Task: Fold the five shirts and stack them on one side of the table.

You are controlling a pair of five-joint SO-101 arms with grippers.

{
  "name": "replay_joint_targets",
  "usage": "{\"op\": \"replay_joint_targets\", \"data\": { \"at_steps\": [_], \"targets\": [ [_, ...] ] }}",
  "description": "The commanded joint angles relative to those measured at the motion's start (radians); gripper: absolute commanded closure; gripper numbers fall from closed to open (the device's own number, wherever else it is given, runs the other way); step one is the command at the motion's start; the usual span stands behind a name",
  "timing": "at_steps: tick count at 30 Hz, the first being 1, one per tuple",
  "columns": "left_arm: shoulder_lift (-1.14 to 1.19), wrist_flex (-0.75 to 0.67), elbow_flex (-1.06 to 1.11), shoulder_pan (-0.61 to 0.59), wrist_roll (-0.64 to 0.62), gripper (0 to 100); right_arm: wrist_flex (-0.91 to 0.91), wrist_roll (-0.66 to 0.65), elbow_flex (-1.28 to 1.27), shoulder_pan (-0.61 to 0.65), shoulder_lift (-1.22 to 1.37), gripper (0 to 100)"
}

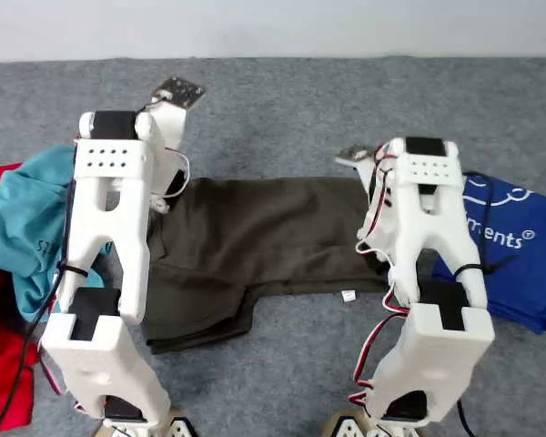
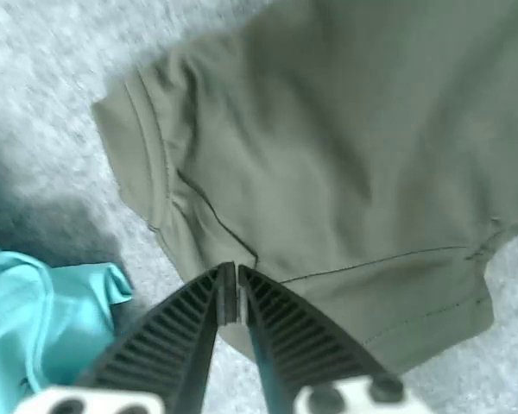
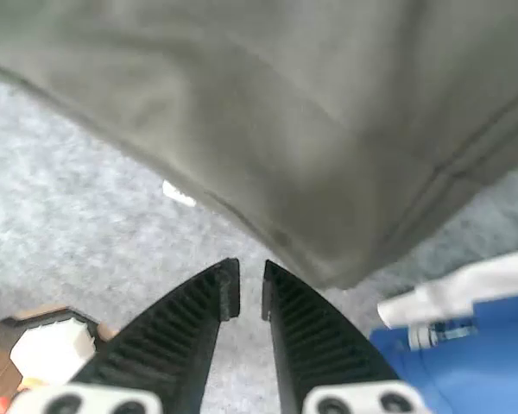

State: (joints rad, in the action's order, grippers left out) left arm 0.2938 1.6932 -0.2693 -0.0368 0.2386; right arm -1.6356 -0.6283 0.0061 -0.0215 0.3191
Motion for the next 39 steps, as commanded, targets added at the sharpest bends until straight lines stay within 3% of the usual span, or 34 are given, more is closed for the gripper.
{"op": "replay_joint_targets", "data": {
  "at_steps": [1,5,9,16,22,29,34,39],
  "targets": [
    [-0.061,-0.078,0.031,-0.012,0.008,98,0.104,-0.011,-0.072,-0.047,0.001,94.5],
    [-0.074,-0.089,0.053,-0.018,0.005,98,0.124,-0.044,-0.112,-0.145,0.036,94.6],
    [-0.15,-0.044,0.042,-0.109,-0.037,98,0.036,-0.107,-0.091,-0.217,0.008,98.1],
    [-0.341,0.025,0.044,-0.31,0.005,98,-0.137,-0.143,-0.037,-0.16,-0.182,98.8],
    [-0.462,0.061,0.044,-0.474,0.015,98,-0.157,-0.08,-0.089,0.081,-0.389,98.9],
    [-0.511,0.061,0.054,-0.683,0.063,98,-0.136,-0.051,-0.259,0.51,-0.53,98.9],
    [-0.511,0.058,0.124,-0.738,0.107,98,0.082,0.031,-0.397,0.745,-0.538,97.7],
    [-0.511,0.057,0.139,-0.74,0.133,98,0.305,0.038,-0.448,0.897,-0.53,80.5]
  ]
}}
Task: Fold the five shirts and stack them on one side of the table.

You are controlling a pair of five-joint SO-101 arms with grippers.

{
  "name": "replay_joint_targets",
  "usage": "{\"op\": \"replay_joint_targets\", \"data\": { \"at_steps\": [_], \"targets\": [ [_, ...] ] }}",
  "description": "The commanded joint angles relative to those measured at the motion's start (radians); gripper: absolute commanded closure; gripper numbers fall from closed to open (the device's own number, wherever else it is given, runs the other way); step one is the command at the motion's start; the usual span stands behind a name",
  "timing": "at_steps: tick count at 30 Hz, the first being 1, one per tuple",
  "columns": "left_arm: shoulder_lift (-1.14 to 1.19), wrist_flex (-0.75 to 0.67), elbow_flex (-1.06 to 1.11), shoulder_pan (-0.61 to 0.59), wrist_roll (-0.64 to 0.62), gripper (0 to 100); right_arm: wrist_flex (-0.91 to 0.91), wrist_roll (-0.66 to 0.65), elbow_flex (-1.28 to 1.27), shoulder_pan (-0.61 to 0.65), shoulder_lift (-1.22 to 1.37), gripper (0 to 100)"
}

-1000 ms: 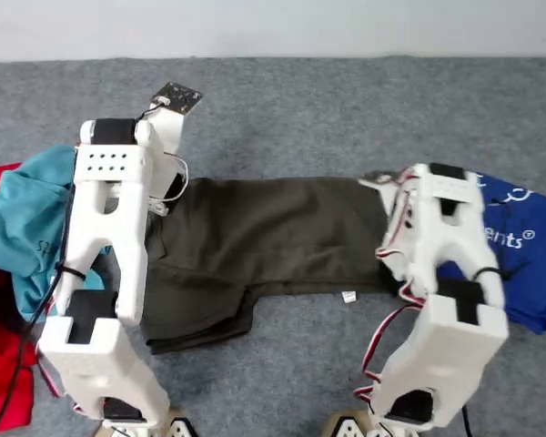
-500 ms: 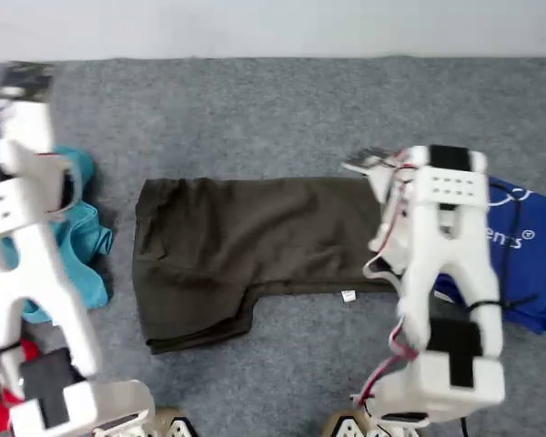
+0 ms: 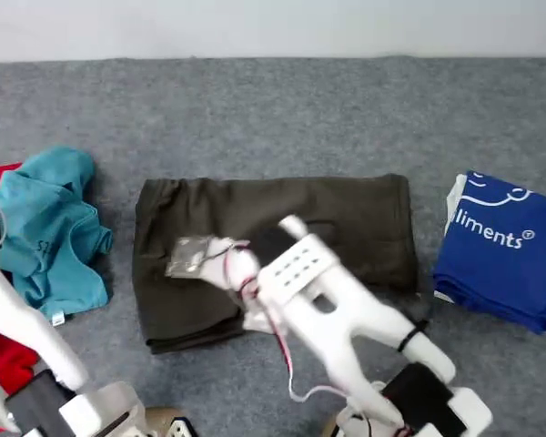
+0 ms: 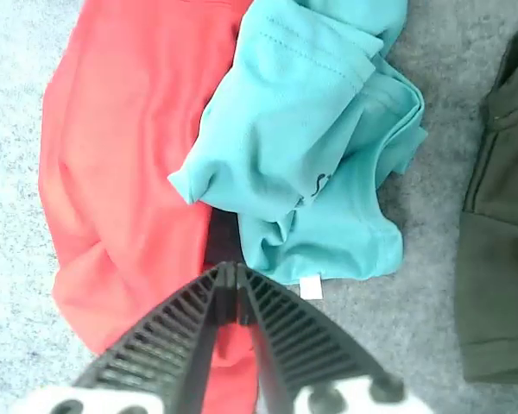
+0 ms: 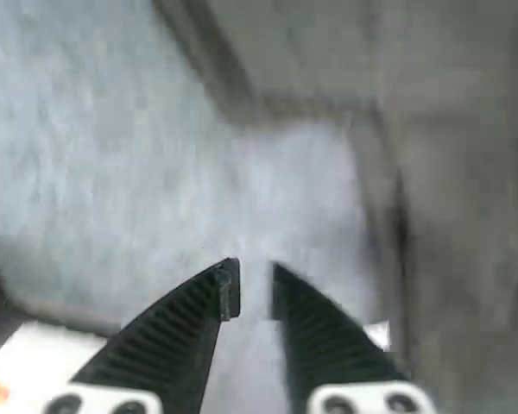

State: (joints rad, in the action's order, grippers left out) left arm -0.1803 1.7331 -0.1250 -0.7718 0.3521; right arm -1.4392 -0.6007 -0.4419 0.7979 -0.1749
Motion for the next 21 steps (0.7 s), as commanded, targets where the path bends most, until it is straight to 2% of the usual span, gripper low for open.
{"op": "replay_joint_targets", "data": {
  "at_steps": [1,9,21],
  "targets": [
    [-0.037,0.008,-0.005,-0.005,0.025,98,0.136,0.012,0.0,0.102,-0.035,77.2],
    [-0.037,-0.011,-0.002,-0.005,0.025,98,0.203,0.005,0.031,0.26,0.114,75.3],
    [-0.04,-0.006,-0.002,-0.006,0.021,98,0.203,0.005,0.327,0.271,0.466,75.3]
  ]
}}
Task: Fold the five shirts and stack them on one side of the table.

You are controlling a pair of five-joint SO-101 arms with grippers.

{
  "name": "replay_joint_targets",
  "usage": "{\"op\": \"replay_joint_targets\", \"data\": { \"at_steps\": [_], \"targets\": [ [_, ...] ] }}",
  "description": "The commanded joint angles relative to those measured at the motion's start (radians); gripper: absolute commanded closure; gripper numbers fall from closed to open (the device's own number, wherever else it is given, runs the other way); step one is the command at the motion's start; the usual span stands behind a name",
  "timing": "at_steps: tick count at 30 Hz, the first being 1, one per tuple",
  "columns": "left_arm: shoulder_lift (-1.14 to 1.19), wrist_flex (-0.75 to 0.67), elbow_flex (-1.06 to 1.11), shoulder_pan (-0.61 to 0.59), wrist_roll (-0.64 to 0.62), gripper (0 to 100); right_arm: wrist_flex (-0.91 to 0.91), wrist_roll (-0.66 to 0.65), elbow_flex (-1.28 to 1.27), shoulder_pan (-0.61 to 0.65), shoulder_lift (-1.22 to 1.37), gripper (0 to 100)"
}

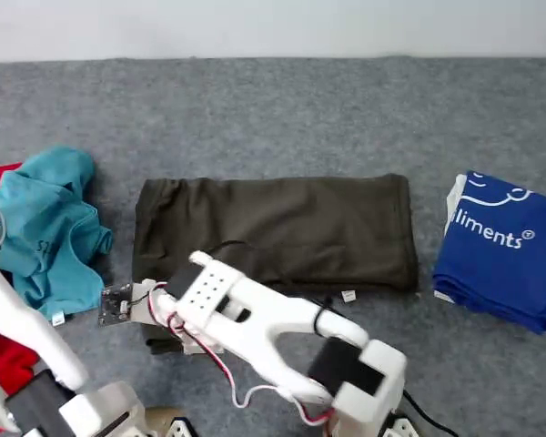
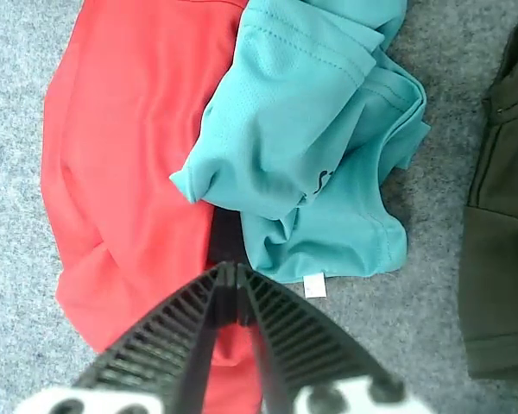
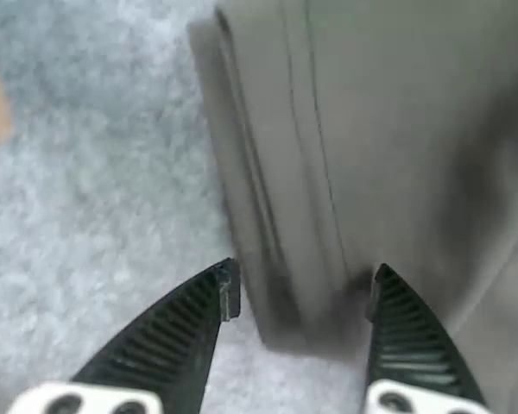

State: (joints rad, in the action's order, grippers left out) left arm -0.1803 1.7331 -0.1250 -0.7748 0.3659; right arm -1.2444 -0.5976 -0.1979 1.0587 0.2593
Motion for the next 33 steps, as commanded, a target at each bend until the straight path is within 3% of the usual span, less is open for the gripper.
{"op": "replay_joint_targets", "data": {
  "at_steps": [1,6,12,23,33],
  "targets": [
    [-0.041,-0.005,-0.002,-0.003,0.008,98,0.008,0.002,0.091,0.01,0.048,75.3],
    [-0.043,-0.008,-0.004,-0.023,0.008,98,0.005,-0.012,0.091,0.01,0.114,81.2],
    [-0.037,-0.009,-0.004,-0.071,0.009,98,0.01,-0.164,0.095,0.005,0.163,93.7],
    [-0.037,-0.008,-0.004,-0.077,0.009,98,0.01,-0.19,0.117,-0.008,0.148,98.7],
    [-0.037,-0.009,-0.004,-0.072,0.008,98,-0.073,-0.19,0.272,-0.108,0.079,98.6]
  ]
}}
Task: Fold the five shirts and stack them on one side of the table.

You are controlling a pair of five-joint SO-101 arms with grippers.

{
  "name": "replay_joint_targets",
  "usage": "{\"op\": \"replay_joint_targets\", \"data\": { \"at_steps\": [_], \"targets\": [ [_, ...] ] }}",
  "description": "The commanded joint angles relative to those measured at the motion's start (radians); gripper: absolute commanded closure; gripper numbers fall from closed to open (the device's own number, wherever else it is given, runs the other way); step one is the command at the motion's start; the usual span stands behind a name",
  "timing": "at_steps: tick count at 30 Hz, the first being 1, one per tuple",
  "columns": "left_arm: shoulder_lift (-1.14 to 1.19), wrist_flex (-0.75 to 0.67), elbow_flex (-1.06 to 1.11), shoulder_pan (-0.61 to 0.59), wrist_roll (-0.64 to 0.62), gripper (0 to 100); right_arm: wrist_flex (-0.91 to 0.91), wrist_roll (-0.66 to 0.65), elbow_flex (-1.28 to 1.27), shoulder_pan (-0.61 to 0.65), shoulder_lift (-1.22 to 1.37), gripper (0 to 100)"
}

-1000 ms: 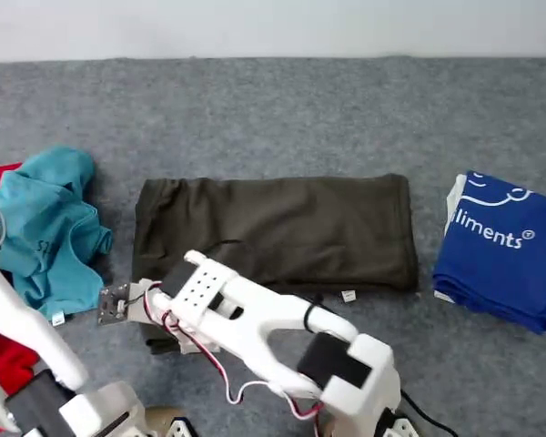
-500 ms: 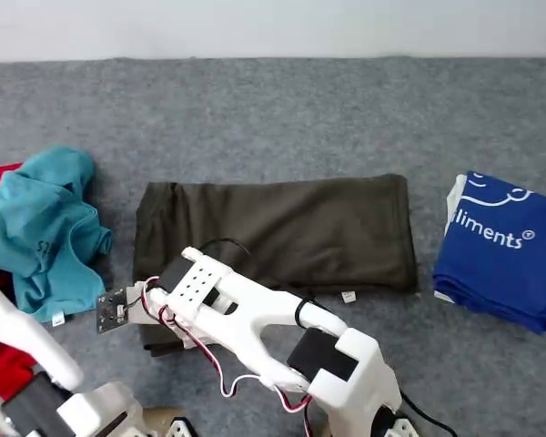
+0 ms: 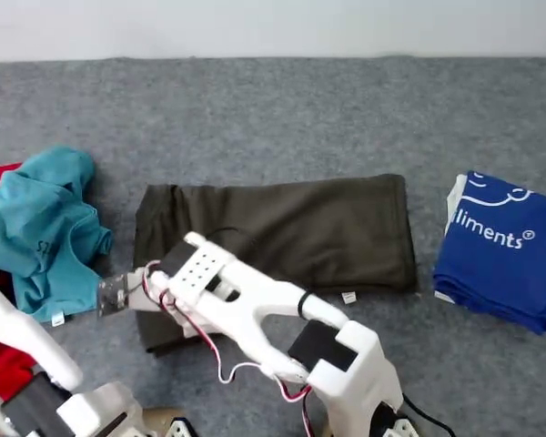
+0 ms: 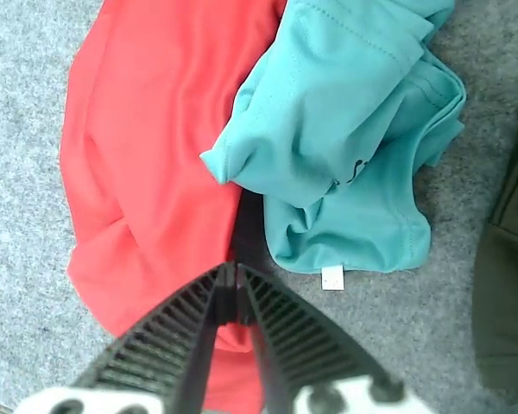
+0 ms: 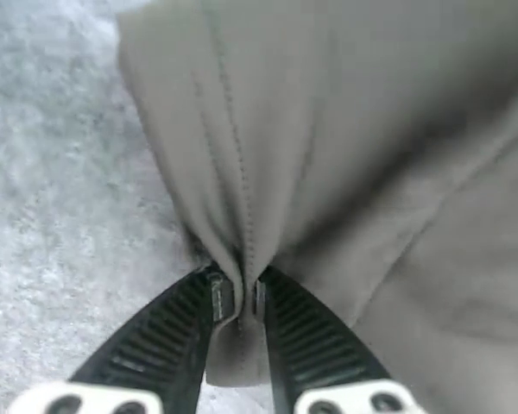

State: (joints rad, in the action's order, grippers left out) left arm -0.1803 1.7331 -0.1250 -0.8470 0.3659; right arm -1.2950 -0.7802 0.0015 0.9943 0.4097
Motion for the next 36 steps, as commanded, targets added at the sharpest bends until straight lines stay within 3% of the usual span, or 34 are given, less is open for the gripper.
{"op": "replay_joint_targets", "data": {
  "at_steps": [1,15,18,22,26,32,36],
  "targets": [
    [-0.037,-0.009,-0.004,0.0,0.008,98,-0.03,-0.008,0.091,-0.054,-0.073,98.6],
    [-0.035,-0.011,-0.002,0.0,0.008,98,0.042,-0.006,0.249,-0.226,-0.042,98.4],
    [-0.035,-0.011,-0.002,0.0,0.008,98,0.044,0.003,0.278,-0.265,0.015,94.4],
    [-0.035,-0.011,-0.001,0.0,0.008,98,0.038,0.135,0.387,-0.325,0.108,83.5],
    [-0.035,-0.009,-0.001,0.0,0.008,98,0.018,0.193,0.522,-0.398,0.193,82.4],
    [-0.035,-0.011,0.024,0.0,0.008,98,-0.209,0.195,0.766,-0.335,0.226,83.5],
    [-0.035,-0.018,0.031,0.002,0.005,98,-0.289,0.192,0.822,-0.232,0.229,98.0]
  ]
}}
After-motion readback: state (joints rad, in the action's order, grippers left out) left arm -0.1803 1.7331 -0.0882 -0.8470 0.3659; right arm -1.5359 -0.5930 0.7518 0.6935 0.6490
